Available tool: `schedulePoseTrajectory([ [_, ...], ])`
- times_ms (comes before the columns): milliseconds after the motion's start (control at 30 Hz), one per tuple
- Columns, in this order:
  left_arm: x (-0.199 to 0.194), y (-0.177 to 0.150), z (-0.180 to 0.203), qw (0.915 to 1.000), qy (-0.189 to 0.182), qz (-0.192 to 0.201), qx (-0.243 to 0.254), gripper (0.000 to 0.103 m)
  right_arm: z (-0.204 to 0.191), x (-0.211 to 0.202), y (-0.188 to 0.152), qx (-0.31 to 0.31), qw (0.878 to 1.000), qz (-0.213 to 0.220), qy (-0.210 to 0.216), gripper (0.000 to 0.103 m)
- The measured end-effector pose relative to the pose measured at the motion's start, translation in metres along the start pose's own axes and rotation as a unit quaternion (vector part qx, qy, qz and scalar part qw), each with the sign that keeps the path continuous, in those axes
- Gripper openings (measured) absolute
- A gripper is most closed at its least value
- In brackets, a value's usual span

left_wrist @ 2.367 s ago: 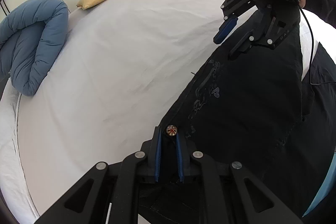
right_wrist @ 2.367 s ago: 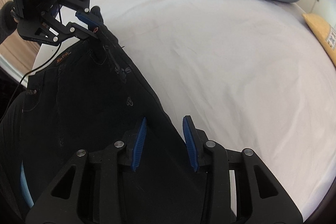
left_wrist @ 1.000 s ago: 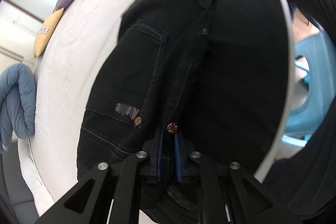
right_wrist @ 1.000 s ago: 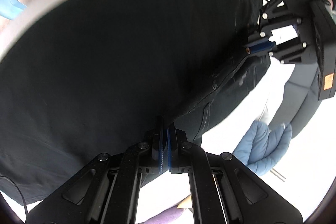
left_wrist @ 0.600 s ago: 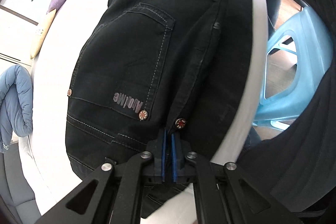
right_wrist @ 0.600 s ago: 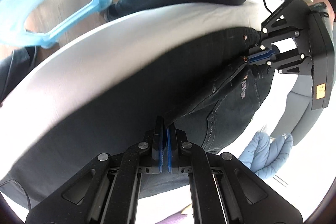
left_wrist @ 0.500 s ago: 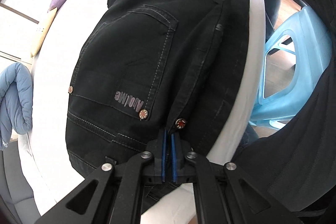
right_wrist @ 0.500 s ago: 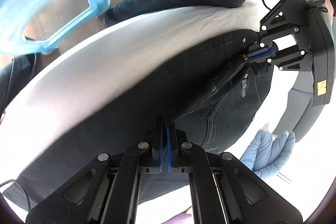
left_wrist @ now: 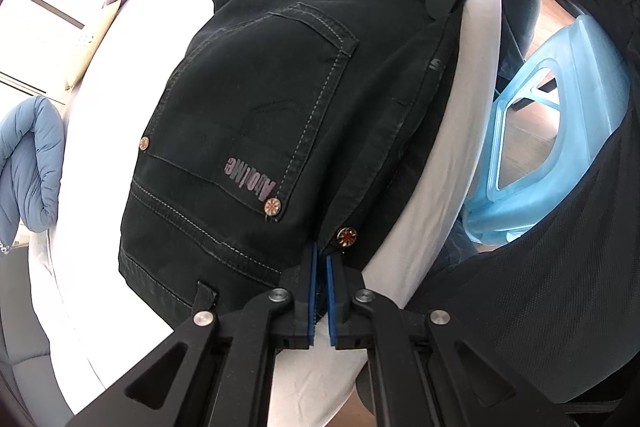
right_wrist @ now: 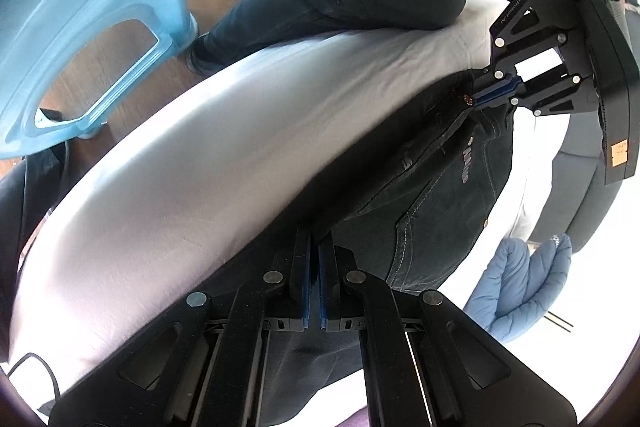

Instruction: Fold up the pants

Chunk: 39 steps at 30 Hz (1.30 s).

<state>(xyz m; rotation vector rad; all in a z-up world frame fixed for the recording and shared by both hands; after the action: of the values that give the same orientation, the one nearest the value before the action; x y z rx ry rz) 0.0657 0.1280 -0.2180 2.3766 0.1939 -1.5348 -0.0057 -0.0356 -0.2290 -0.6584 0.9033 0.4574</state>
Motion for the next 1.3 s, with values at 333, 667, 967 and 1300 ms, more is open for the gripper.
schedulePoseTrajectory([
  [333,0.002,-0.007,-0.007,0.9990,0.035,-0.001,-0.028,0.042,-0.002,0.003,0.008,0.064,0.998,-0.007,0.003,0.003],
  [667,-0.057,0.000,-0.078,0.9802,0.020,0.050,-0.190,0.078,0.019,0.007,0.014,0.187,0.982,-0.005,-0.002,0.003],
  [967,0.027,0.079,-0.077,0.9657,-0.038,0.024,-0.256,0.078,0.028,0.003,0.011,0.331,0.944,-0.007,-0.021,0.005],
  [1300,0.012,0.095,-0.095,0.9474,-0.022,0.051,-0.315,0.075,0.015,-0.065,-0.097,0.732,0.676,0.085,0.009,0.094],
])
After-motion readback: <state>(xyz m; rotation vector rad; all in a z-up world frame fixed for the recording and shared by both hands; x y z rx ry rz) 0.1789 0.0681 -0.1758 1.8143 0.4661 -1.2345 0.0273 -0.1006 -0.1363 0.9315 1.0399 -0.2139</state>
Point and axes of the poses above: each gripper's, at about its wrist camera, not at the fingertips, and x roughly the way its jaws point, z to its right, y to its top, the point moved 6 cm from there along x, roughly the way its jaws point, and after that the axes turned 3 degrees about y, right-handed, at the moved point
